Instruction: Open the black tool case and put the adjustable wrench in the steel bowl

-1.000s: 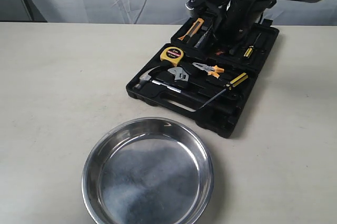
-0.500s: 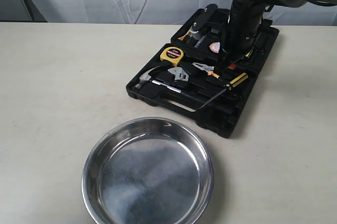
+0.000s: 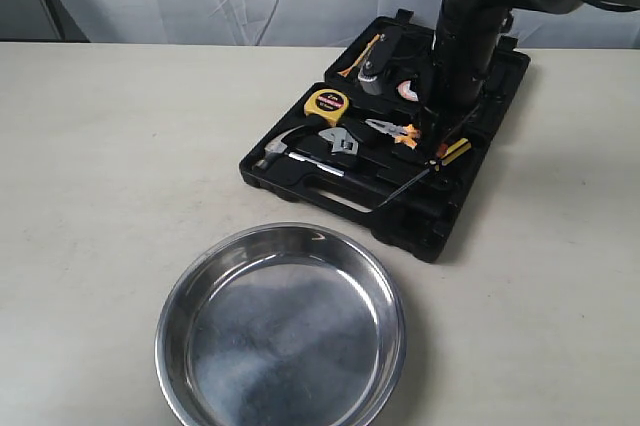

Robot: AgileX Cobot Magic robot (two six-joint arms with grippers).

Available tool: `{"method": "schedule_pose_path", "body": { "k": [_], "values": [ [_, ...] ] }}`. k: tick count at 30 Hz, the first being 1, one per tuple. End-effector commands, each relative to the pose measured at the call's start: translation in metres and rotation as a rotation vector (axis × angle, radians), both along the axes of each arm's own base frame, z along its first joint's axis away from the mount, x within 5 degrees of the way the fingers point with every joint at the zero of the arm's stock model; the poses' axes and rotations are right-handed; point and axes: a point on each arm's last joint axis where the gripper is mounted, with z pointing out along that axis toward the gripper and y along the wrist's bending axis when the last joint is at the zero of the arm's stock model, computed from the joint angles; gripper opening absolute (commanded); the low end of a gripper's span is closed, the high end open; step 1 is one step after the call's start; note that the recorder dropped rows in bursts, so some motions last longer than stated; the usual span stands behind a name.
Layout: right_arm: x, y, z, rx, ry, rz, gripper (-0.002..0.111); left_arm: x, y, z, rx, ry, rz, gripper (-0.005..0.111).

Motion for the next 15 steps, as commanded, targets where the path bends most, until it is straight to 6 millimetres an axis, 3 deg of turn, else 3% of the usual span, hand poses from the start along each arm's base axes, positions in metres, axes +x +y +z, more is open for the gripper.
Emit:
{"method": "schedule_pose_path", "body": {
  "k": [1,10,15],
  "values": [
    [-0.01,0.004,0.001,0.05,0.105,0.186,0.038,0.0,0.0,0.0,0.006,-0.01,0.002,0.0],
    [-0.012,0.013,0.0,0.136,0.1,0.474,0.044,0.0,0.0,0.0,0.006,-0.01,0.002,0.0],
    [-0.009,0.014,-0.017,0.13,0.12,0.498,0.048,0.0,0.0,0.0,0.006,-0.01,0.002,0.0]
  ]
}}
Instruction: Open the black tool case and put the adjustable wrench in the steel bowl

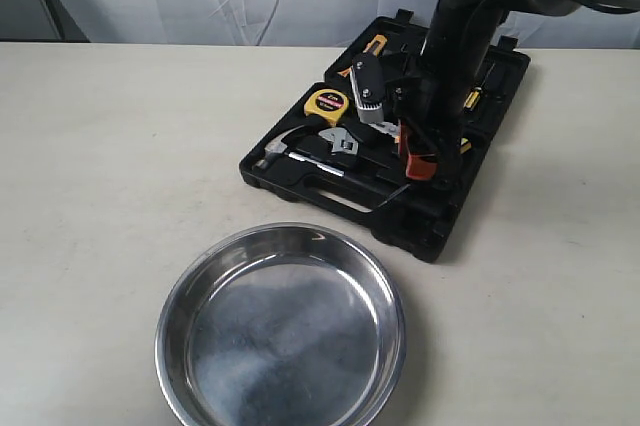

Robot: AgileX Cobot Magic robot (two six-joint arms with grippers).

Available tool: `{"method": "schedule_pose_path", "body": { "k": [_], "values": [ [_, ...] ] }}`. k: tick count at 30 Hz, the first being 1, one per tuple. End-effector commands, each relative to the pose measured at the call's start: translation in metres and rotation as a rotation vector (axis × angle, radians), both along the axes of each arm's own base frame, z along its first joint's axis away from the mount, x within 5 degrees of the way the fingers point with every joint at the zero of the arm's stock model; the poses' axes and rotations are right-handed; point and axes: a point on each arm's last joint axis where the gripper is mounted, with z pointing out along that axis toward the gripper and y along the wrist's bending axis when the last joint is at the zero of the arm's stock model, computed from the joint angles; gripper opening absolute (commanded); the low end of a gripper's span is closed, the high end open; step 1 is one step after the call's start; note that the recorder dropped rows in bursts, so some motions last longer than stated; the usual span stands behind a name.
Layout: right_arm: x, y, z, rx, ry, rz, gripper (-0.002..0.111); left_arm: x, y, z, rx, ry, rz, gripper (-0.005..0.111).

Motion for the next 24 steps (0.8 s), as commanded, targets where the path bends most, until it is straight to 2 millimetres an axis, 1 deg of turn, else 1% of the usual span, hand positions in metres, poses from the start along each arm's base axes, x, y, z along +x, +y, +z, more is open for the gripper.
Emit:
{"method": "schedule_pose_path", "body": {
  "k": [1,5,9,10,11,12,14,16,22,24],
  "values": [
    [0.004,-0.001,-0.015,-0.01,0.016,0.032,0.048,0.0,0.0,0.0,0.006,-0.01,0.002,0.0],
    [0.005,0.0,-0.026,-0.015,0.028,0.046,0.048,0.0,0.0,0.0,0.006,-0.01,0.002,0.0],
    [0.007,0.0,-0.031,-0.014,0.02,0.043,0.047,0.0,0.0,0.0,0.006,-0.01,0.002,0.0],
    [0.007,0.0,-0.032,-0.014,0.021,0.043,0.046,0.0,0.0,0.0,0.006,-0.01,0.002,0.0],
    [0.007,0.0,-0.032,-0.014,0.02,0.043,0.042,0.0,0.0,0.0,0.006,-0.01,0.002,0.0],
    [0.007,0.0,-0.033,-0.014,0.022,0.043,0.036,0.0,0.0,0.0,0.006,-0.01,0.002,0.0],
    [0.007,0.0,-0.033,-0.014,0.022,0.043,0.021,0.0,0.0,0.0,0.006,-0.01,0.002,0.0],
    [0.007,0.0,-0.033,-0.014,0.022,0.043,0.001,0.0,0.0,0.0,0.006,-0.01,0.002,0.0],
    [0.007,0.0,-0.033,-0.014,0.028,0.036,0.0,0.0,0.0,0.0,0.006,-0.01,0.002,0.0],
    [0.009,0.001,-0.032,-0.008,0.006,0.031,0.0,0.0,0.0,0.0,0.006,-0.01,0.002,0.0]
  ]
}}
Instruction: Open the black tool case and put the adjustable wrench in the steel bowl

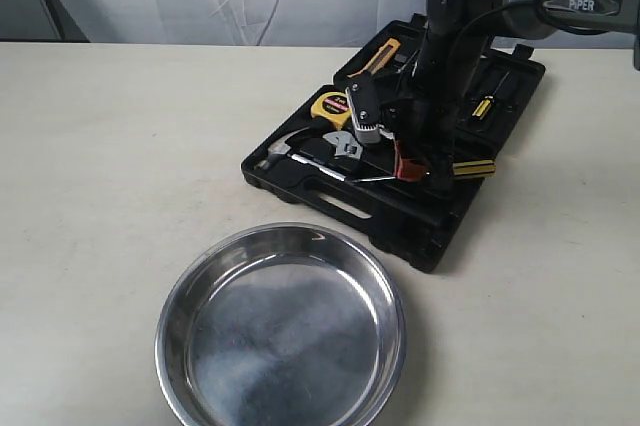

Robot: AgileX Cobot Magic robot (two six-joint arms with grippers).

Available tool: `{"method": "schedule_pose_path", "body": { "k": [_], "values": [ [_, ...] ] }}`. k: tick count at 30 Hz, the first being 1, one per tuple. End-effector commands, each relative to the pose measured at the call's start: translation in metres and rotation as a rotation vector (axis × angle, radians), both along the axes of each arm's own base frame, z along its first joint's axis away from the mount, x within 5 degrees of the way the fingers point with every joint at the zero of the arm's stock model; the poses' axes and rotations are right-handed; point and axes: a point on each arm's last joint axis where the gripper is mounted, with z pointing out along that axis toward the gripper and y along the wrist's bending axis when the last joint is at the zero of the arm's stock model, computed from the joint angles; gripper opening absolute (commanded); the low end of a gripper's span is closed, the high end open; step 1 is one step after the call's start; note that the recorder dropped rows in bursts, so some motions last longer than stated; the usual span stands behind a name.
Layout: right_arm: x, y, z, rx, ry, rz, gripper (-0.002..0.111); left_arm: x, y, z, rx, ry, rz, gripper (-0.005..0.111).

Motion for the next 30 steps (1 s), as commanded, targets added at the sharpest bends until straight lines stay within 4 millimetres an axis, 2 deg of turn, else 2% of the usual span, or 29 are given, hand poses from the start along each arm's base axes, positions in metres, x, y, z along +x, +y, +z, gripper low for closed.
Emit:
{"method": "schedule_pose_path", "body": {
  "k": [1,12,24,30],
  "values": [
    [0.001,-0.002,-0.001,-0.001,-0.008,-0.01,0.0,0.0,0.0,0.0,0.002,-0.01,0.002,0.0],
    [0.015,0.001,0.0,0.037,-0.15,-0.084,0.0,0.0,0.0,0.0,0.002,-0.01,0.002,0.0],
    [0.039,-0.009,0.024,0.035,-0.4,-0.551,0.0,0.0,0.0,0.0,0.002,-0.01,0.002,0.0],
    [0.051,-0.02,0.028,0.064,-0.508,-0.676,0.0,0.0,0.0,0.0,0.002,-0.01,0.002,0.0]
  ]
}}
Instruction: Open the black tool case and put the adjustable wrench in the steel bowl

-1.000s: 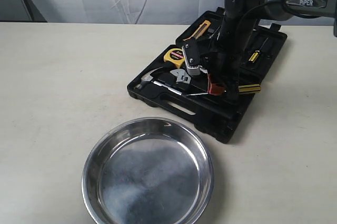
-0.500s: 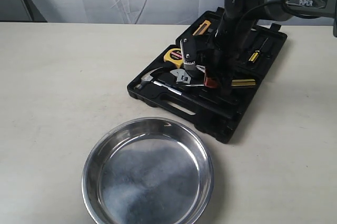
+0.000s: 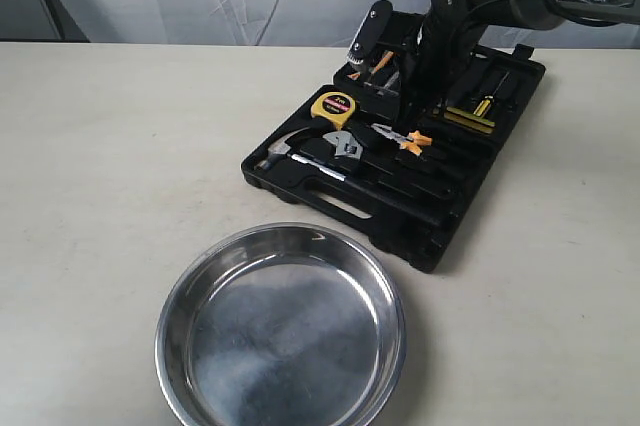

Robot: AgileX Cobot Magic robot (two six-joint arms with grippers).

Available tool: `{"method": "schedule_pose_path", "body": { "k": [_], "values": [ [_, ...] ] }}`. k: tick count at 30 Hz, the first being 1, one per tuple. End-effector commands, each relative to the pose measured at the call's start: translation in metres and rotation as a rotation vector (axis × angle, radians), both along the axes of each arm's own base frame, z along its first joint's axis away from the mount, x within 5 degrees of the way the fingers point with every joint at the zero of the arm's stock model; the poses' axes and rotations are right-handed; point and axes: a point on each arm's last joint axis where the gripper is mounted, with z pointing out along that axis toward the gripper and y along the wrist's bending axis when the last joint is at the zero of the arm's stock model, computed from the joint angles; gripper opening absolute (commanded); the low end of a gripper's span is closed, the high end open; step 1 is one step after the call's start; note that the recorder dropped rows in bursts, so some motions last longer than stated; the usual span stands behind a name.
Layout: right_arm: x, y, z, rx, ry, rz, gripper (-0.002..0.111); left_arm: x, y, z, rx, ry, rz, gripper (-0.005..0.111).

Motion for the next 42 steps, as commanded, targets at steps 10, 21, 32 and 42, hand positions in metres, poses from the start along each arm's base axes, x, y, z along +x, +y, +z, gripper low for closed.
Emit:
{"method": "schedule_pose_path", "body": {
  "k": [10,21,32,42],
  "values": [
    [0.026,-0.033,0.009,0.15,-0.169,-0.178,0.0,0.0,0.0,0.0,0.004,-0.01,0.002,0.0],
    [0.031,-0.03,-0.034,0.138,-0.122,-0.175,0.0,0.0,0.0,0.0,0.004,-0.01,0.002,0.0],
    [0.028,-0.03,-0.036,0.125,-0.089,-0.18,0.043,0.0,0.0,0.0,0.008,-0.01,0.002,0.0],
    [0.015,-0.021,0.031,0.379,-0.073,-0.316,0.034,0.0,0.0,0.0,0.008,-0.01,0.002,0.0]
  ]
}}
